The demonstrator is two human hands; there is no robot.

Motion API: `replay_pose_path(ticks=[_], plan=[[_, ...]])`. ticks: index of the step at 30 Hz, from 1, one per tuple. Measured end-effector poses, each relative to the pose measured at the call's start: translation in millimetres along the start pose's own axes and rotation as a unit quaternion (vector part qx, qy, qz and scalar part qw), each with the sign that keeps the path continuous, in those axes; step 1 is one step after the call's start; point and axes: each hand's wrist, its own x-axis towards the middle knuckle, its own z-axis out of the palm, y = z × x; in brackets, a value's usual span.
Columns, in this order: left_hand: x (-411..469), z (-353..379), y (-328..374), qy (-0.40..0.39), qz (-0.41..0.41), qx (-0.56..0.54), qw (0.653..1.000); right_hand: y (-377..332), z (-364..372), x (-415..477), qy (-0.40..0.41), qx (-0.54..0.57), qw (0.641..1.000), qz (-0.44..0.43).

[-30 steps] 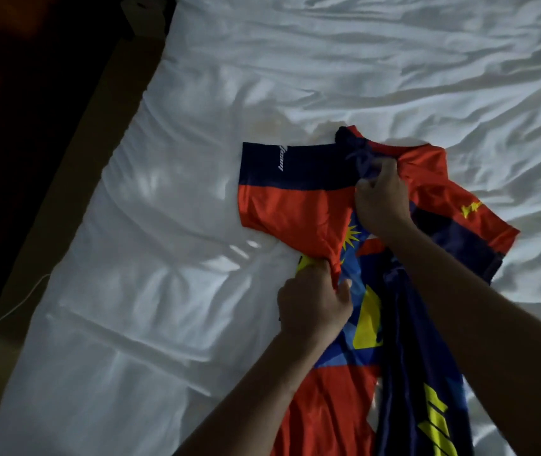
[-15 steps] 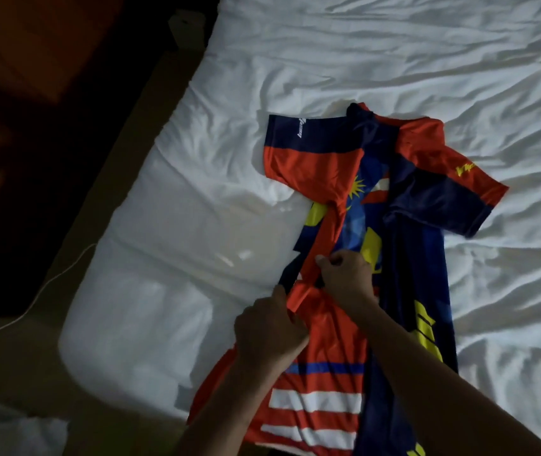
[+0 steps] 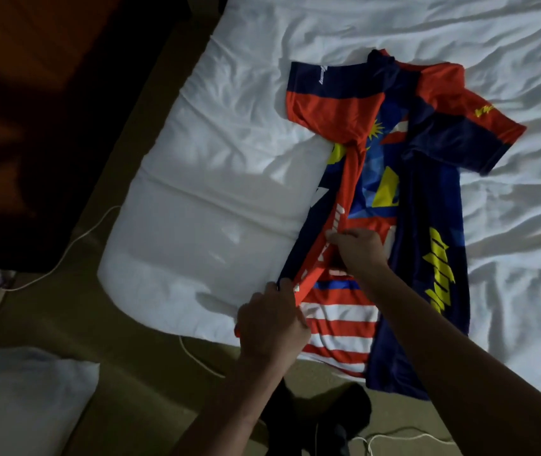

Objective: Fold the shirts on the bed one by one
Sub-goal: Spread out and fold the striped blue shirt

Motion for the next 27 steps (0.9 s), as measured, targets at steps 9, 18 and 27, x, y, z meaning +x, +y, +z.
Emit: replay_pose_path(ticks=[9,18,27], plan=[[-28,-2,-12,-0.006,0.004,-0.163,0.987,42,-12,-66,0.011,0.027,0.999,0.03],[-2,21,-34,-0.073,-0.101,-0.16,0.979,93,9,-94,0.048,-0.125,0.991,-0.023],[-7,36,-47,-0.014,-0.006,-0.16,0.987,118,9,-125,0.18,-0.286,0.928,-0.157]])
